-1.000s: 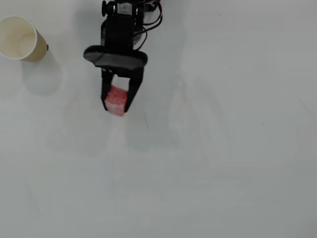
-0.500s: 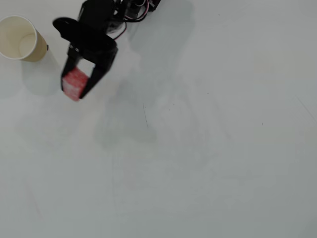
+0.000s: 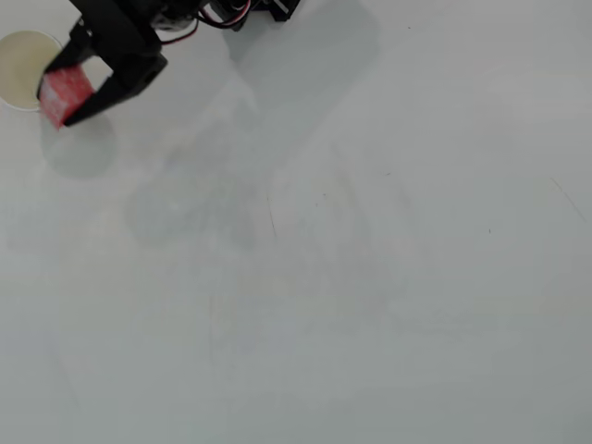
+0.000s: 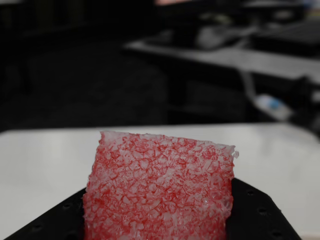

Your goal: Pick up the cube and drop it in the cup.

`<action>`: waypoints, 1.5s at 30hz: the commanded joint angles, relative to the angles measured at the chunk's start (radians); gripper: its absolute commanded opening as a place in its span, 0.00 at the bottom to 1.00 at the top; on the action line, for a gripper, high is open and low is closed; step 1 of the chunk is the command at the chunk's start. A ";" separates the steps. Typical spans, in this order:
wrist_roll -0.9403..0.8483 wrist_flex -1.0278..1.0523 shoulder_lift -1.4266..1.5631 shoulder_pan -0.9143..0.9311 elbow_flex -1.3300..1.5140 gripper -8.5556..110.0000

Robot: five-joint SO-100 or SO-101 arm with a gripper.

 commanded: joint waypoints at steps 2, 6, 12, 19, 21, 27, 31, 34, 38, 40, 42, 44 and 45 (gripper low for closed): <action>-0.021 0.025 0.037 0.087 -0.118 0.11; -0.025 0.029 -0.015 0.153 -0.156 0.10; -0.025 0.029 -0.163 0.212 -0.282 0.09; -0.025 0.026 -0.279 0.252 -0.387 0.08; -0.025 0.032 -0.311 0.261 -0.410 0.07; -0.025 0.110 -0.411 0.278 -0.436 0.07; -0.031 0.209 -0.425 0.288 -0.408 0.07; -0.032 0.216 -0.425 0.288 -0.391 0.07; -0.032 0.221 -0.428 0.278 -0.380 0.07; -0.032 0.225 -0.433 0.276 -0.374 0.07; -0.032 0.227 -0.436 0.276 -0.371 0.07; -0.032 0.227 -0.440 0.275 -0.371 0.07; -0.032 0.227 -0.440 0.275 -0.371 0.07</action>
